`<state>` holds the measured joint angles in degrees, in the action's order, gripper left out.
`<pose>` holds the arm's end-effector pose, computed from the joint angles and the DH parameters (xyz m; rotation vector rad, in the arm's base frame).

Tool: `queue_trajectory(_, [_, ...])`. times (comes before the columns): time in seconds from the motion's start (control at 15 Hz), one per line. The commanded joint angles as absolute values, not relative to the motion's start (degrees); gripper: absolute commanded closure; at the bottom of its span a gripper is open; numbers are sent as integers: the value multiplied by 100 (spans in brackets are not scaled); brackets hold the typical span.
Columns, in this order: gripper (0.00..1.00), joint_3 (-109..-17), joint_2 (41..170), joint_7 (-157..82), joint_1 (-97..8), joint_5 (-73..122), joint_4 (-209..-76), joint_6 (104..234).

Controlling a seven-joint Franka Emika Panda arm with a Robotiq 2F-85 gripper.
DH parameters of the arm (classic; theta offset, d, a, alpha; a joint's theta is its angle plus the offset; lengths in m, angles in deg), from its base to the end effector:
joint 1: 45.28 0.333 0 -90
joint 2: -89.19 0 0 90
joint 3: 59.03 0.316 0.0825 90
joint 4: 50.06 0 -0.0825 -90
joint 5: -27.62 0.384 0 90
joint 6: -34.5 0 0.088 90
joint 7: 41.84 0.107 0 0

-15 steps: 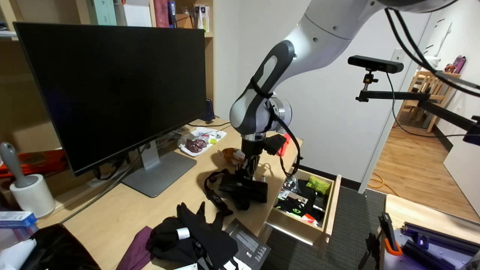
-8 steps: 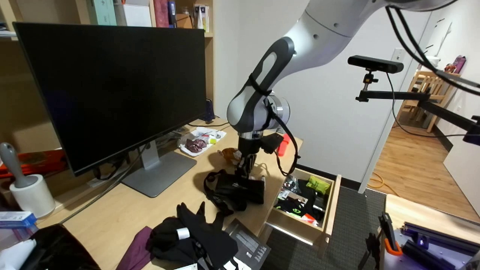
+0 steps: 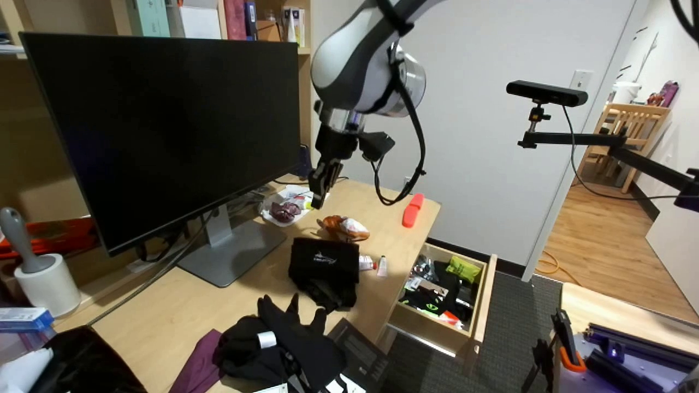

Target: Put the black purse in the top drawer

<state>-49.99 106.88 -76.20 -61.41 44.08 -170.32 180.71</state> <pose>0.5900 -0.0795 0.2875 -2.9454 -0.3508 -0.3160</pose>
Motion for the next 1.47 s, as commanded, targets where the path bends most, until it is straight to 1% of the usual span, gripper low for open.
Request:
queue_trajectory(0.0, [94, -5083, 9363, -7982, -6068, 4852, -17558, 17628])
queue_trajectory(0.2, [94, -5479, 8735, -8152, -5796, 4982, -17583, 17198])
queue_trajectory(0.47, [93, -6033, 8449, -8102, -5444, 4789, -17572, 16928])
queue_trajectory(0.53, [68, -6138, 8474, -8076, -5389, 4750, -17550, 16885])
queue_trajectory(0.67, [66, -6295, 8535, -8051, -5317, 4681, -17581, 16937])
queue_trajectory(0.8, [56, -6441, 8544, -8206, -5301, 4707, -17734, 17058])
queue_trajectory(0.87, [49, -6526, 8535, -8460, -5317, 4840, -17846, 17144])
queue_trajectory(0.93, [43, -6475, 8578, -8073, -5251, 4721, -17637, 16982])
queue_trajectory(1.0, [60, -6520, 8587, -8109, -5260, 4722, -17679, 16986])
queue_trajectory(1.13, [48, -6544, 8589, -8109, -5243, 4723, -17672, 16985])
queue_trajectory(1.2, [18, -6537, 8589, -8108, -5220, 4724, -17668, 16985])
queue_trajectory(1.33, [16, -6516, 8776, -7776, -5217, 4289, -17608, 16990])
queue_trajectory(1.4, [11, -6511, 8878, -7619, -5220, 4082, -17561, 16909])
